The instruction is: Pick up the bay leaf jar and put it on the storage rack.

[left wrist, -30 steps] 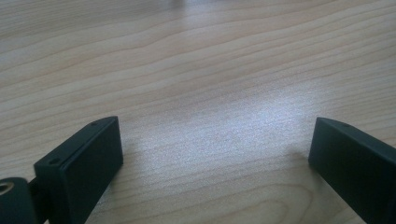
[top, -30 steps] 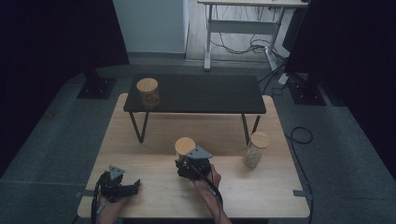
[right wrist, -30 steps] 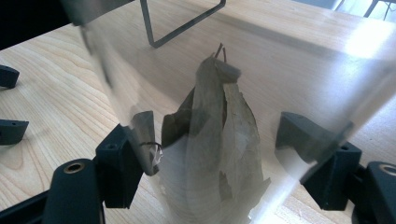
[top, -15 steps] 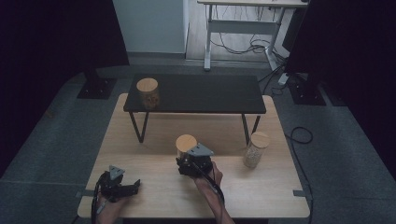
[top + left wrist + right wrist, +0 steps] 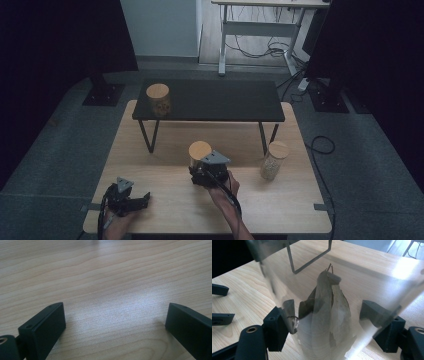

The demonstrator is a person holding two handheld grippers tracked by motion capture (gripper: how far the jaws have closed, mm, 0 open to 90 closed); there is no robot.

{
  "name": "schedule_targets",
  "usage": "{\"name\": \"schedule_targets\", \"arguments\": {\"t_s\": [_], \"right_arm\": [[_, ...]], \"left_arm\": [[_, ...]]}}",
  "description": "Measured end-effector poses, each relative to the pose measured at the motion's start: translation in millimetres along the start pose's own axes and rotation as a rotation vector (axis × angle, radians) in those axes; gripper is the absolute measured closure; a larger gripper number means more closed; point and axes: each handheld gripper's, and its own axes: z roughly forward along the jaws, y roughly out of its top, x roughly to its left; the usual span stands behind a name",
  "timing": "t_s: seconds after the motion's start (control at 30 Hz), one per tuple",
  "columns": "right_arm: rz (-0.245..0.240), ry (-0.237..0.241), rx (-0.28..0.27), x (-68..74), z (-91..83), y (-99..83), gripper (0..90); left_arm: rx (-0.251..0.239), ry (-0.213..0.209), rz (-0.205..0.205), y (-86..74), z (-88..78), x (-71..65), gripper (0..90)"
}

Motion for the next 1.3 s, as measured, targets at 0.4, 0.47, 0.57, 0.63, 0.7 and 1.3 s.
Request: {"name": "schedule_targets", "arguments": {"t_s": [0.4, 0.47, 0.57, 0.63, 0.7, 1.3], "right_arm": [[0.002, 0.016, 0.011, -1.5, -3.8, 9.9, 25.4], [0.002, 0.017, 0.011, -1.9, -4.5, 11.8, 25.4], [0.002, 0.019, 0.014, -2.4, -5.2, 14.4, 25.4], [-0.002, 0.021, 0.016, -2.7, -5.7, 16.5, 25.4], [-0.003, 0.024, 0.02, -2.9, -5.9, 18.4, 25.4], [0.0, 0.029, 0.018, -7.8, -9.8, 36.0, 25.4]], "left_arm": [[0.0, 0.0, -0.001, 0.0, 0.0, 0.0, 2.4], [0.0, 0.0, -0.001, 0.0, 0.0, -0.1, 2.4], [0.0, 0.0, 0.0, 0.0, 0.0, 0.0, 2.5], [0.0, 0.0, 0.0, 0.0, 0.0, 0.0, 2.5], [0.002, 0.0, 0.002, 0.0, -0.1, 0.1, 2.4], [0.003, 0.0, 0.002, 0.1, -0.1, 0.2, 2.4]]}}
